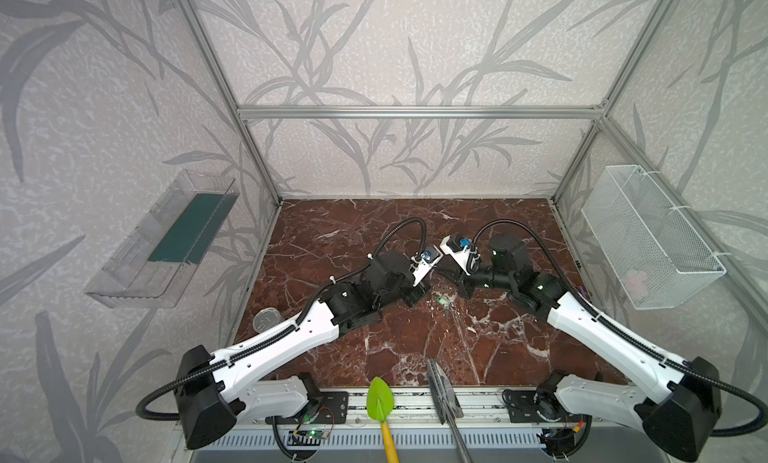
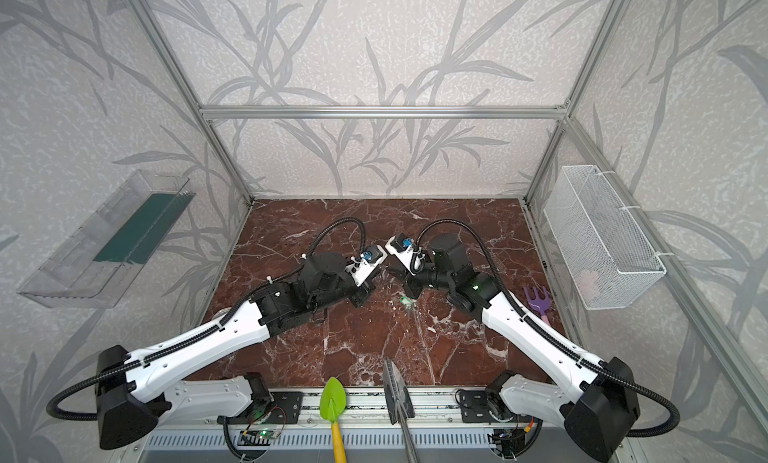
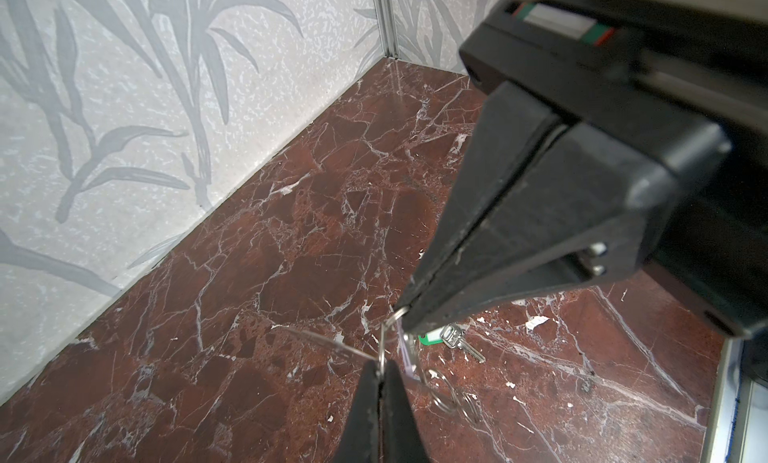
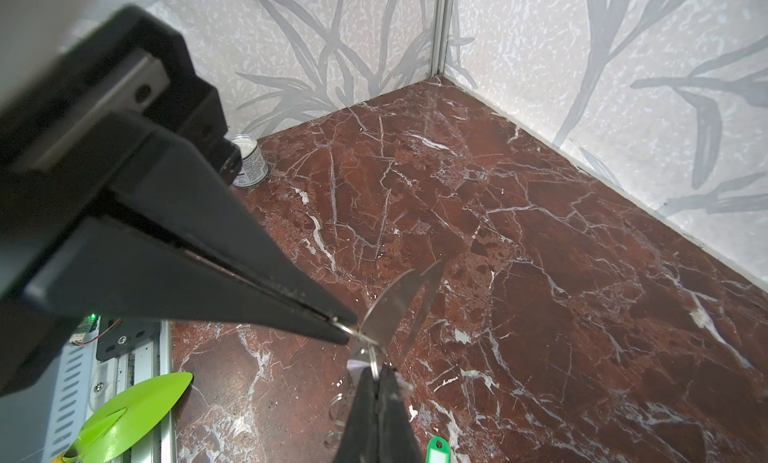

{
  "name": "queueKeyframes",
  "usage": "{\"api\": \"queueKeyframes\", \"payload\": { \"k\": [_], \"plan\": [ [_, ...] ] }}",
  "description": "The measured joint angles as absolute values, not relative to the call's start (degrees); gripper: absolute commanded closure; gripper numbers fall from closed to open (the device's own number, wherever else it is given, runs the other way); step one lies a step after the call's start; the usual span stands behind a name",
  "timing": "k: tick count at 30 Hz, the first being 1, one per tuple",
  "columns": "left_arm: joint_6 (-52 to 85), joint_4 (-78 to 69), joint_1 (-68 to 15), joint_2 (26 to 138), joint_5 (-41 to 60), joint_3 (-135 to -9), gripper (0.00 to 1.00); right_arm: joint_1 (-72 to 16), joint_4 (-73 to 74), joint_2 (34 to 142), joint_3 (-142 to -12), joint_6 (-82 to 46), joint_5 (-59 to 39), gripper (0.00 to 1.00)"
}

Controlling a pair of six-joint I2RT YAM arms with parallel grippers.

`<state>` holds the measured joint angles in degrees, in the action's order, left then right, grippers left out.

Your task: Put the keys on the keyring

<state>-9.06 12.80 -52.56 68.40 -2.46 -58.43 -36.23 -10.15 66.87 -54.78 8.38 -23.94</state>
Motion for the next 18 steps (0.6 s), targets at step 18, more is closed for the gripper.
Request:
{"api": "queueKeyframes", "payload": {
  "k": [18],
  "plan": [
    [-9.5, 11.3, -52.8, 65.7, -4.1, -55.0, 1.0, -36.0, -10.1, 69.5, -55.5, 7.0, -26.4, 1.0]
  ]
}}
